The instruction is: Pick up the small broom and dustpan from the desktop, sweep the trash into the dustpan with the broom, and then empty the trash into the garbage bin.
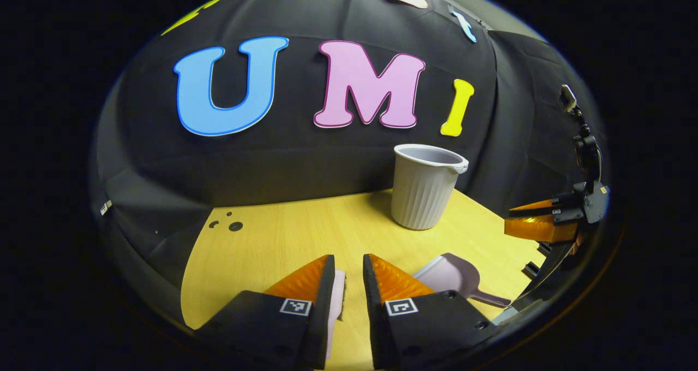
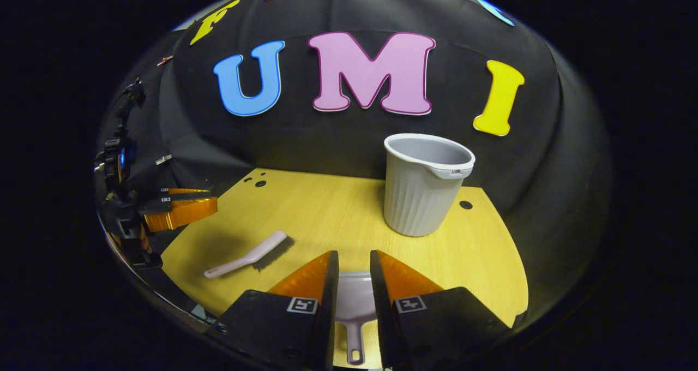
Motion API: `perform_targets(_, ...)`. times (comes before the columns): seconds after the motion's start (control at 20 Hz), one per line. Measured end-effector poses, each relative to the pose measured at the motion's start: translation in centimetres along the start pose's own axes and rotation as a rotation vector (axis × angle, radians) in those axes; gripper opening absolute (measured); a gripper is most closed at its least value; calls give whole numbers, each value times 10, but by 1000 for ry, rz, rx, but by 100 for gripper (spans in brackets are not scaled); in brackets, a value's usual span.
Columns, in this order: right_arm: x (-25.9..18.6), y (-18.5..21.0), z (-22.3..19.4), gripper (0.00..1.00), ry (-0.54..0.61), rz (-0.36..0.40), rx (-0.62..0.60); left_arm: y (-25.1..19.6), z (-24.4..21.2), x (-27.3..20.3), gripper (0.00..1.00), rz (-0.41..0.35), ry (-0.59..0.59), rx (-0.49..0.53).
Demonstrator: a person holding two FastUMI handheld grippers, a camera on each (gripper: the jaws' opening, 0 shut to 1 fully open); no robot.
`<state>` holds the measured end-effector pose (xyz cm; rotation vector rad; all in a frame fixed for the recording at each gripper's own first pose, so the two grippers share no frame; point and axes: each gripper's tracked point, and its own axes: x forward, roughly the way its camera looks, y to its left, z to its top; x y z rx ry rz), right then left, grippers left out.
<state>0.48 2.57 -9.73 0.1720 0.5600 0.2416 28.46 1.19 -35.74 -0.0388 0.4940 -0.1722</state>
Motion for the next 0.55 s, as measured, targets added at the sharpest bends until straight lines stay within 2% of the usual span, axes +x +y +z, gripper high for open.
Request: perform_targets(0.55,-1,6,-3,36,-6,-2,-36,-1,-9,6,35,-17,38,-3)
